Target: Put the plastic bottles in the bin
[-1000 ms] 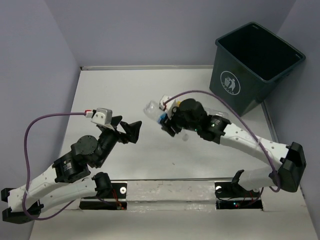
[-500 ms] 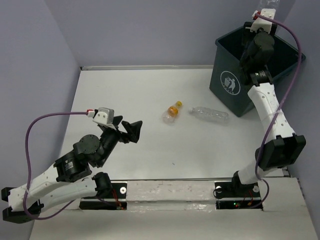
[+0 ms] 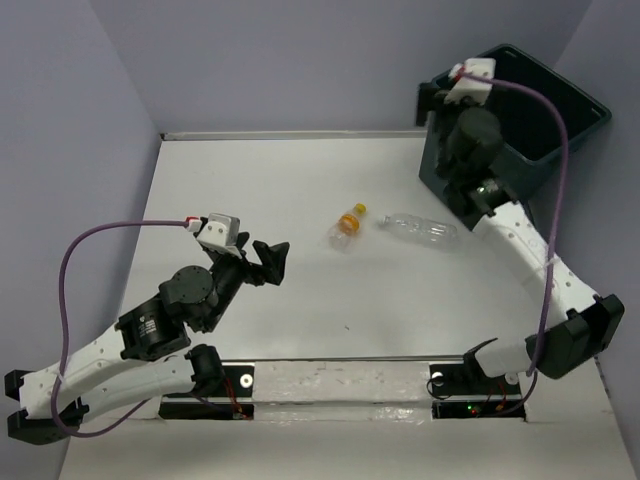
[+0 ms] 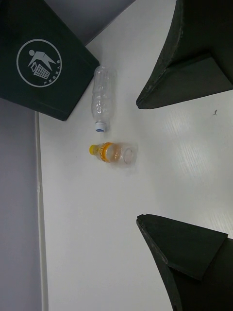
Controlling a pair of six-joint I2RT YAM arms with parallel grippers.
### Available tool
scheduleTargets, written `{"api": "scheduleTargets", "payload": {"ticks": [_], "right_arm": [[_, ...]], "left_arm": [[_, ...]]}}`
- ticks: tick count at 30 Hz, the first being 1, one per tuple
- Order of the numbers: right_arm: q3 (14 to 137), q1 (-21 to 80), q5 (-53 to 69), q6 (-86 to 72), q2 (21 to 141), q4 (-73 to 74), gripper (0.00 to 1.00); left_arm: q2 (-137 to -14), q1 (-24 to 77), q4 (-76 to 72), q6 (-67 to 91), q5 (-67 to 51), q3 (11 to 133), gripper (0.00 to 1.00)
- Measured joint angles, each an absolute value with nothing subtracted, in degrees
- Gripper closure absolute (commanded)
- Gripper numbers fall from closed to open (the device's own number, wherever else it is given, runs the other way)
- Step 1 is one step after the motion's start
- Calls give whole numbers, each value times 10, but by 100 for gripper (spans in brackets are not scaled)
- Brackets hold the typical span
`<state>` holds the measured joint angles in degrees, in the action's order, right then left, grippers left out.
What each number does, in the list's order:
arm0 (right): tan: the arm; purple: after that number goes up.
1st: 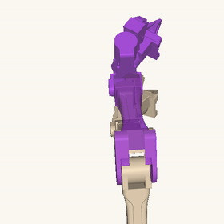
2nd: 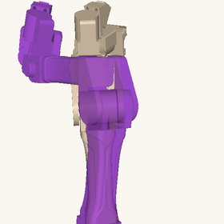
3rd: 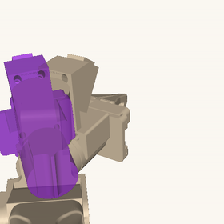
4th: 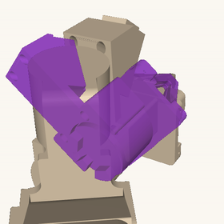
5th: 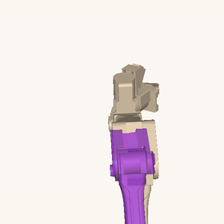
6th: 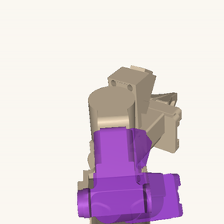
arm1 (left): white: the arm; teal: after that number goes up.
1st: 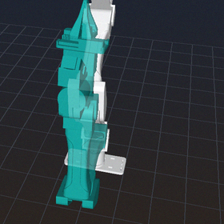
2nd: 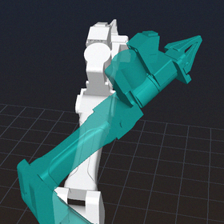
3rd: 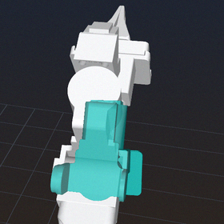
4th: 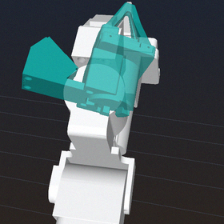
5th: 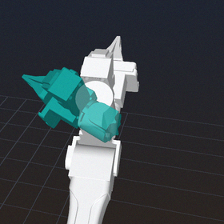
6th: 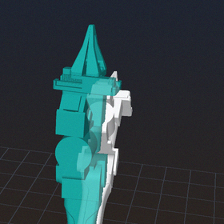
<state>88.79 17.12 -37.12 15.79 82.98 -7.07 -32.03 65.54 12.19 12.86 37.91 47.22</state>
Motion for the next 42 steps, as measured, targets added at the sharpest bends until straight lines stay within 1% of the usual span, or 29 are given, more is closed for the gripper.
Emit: {"api": "scheduleTargets", "payload": {"ticks": [2, 4, 6, 10, 13, 17, 22, 29, 30, 32, 33, 34, 38, 42], "right_arm": [[817, 289, -369, 126, 787, -97, 0], [745, 387, -347, 56, 773, -111, 0], [700, 412, -340, -6, 787, -111, 0], [625, 437, -348, -139, 892, -86, 0], [608, 461, -344, -215, 955, -51, 0], [609, 475, -336, -297, 977, -45, 0], [638, 473, -349, -388, 1009, -43, 0], [675, 472, -392, -457, 1080, -8, 1], [682, 469, -396, -464, 1092, 2, 4], [699, 465, -402, -473, 1113, 16, 14], [707, 463, -402, -479, 1125, 24, 26], [709, 461, -401, -479, 1127, 25, 32], [720, 457, -398, -482, 1137, 33, 48], [705, 456, -378, -451, 1115, 19, 51]], "left_arm": [[-322, 655, 126, 129, 385, 472, 1], [-322, 655, 129, 129, 392, 472, 1], [-319, 655, 129, 129, 397, 472, 1], [-317, 655, 129, 129, 397, 472, 1], [-317, 655, 130, 129, 390, 472, 1], [-317, 655, 129, 129, 380, 472, 1], [-316, 655, 129, 129, 372, 472, 1], [-316, 655, 129, 129, 362, 472, 1], [-316, 655, 129, 129, 360, 472, 1], [-316, 655, 129, 129, 359, 472, 1], [-316, 655, 129, 129, 358, 472, 1], [-316, 655, 129, 129, 357, 472, 1], [-316, 655, 129, 129, 355, 472, 1], [-317, 655, 129, 129, 353, 472, 1]]}}
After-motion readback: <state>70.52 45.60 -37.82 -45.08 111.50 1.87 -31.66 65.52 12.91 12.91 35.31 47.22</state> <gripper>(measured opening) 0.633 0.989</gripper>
